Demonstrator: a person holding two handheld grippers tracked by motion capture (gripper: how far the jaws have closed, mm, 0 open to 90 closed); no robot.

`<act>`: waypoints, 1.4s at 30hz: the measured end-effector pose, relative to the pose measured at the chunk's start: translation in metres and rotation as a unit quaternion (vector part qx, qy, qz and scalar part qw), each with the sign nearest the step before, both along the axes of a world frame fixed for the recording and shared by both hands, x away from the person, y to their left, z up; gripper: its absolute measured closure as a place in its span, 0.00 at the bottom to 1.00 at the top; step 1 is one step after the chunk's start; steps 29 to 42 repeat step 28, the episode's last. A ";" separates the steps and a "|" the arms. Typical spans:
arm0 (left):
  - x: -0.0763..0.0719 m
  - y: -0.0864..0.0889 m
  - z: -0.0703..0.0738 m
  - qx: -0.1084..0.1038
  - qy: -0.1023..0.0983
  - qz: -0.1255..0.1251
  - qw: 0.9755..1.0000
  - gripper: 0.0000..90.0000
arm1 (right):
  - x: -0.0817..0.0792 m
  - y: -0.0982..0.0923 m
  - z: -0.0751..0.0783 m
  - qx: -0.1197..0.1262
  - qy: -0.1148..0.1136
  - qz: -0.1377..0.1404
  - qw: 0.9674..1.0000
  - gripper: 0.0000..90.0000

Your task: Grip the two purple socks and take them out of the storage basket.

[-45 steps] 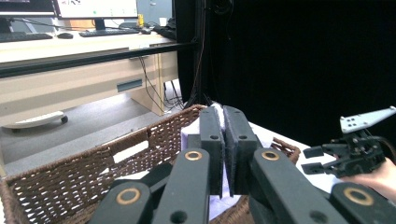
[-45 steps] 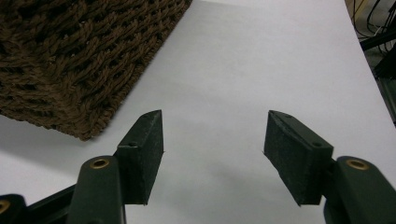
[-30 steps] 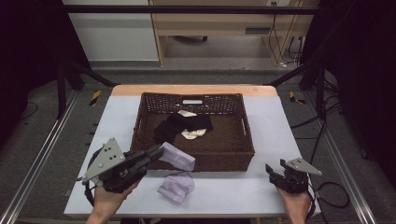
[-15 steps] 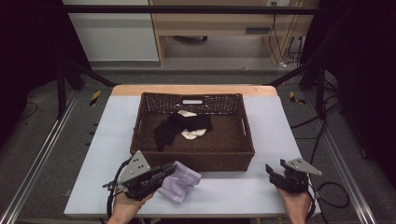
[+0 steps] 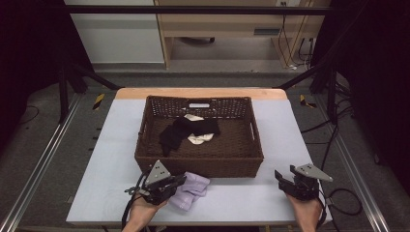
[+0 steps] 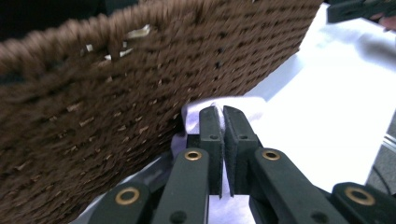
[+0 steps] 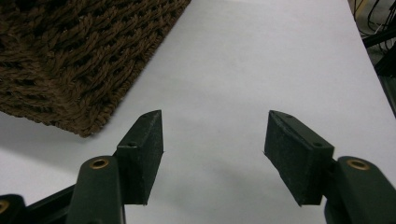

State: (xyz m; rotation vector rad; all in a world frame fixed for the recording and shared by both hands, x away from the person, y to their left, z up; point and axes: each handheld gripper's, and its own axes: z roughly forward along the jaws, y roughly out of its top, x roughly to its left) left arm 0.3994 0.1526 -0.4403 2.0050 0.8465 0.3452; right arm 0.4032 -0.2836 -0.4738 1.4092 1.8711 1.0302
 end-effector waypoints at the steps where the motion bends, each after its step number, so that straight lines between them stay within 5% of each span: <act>1: 0.001 -0.001 -0.002 0.002 0.000 0.001 1.000 0.93 | 0.000 0.000 0.000 -0.001 0.000 0.001 1.000 0.41; 9: -0.002 0.006 0.002 0.004 -0.024 0.014 1.000 0.64 | 0.000 -0.001 0.000 -0.001 -0.001 0.000 1.000 0.39; 15: -0.005 0.023 0.004 0.005 -0.033 0.044 0.998 0.53 | -0.001 -0.002 0.000 0.000 -0.002 -0.002 1.000 0.39; 28: -0.006 0.076 -0.008 0.022 -0.030 0.118 0.992 0.44 | -0.001 -0.003 -0.001 0.001 0.002 -0.005 1.000 0.36; 42: -0.006 0.076 -0.008 0.022 -0.030 0.118 0.992 0.44 | -0.001 -0.003 -0.001 0.001 0.002 -0.005 1.000 0.36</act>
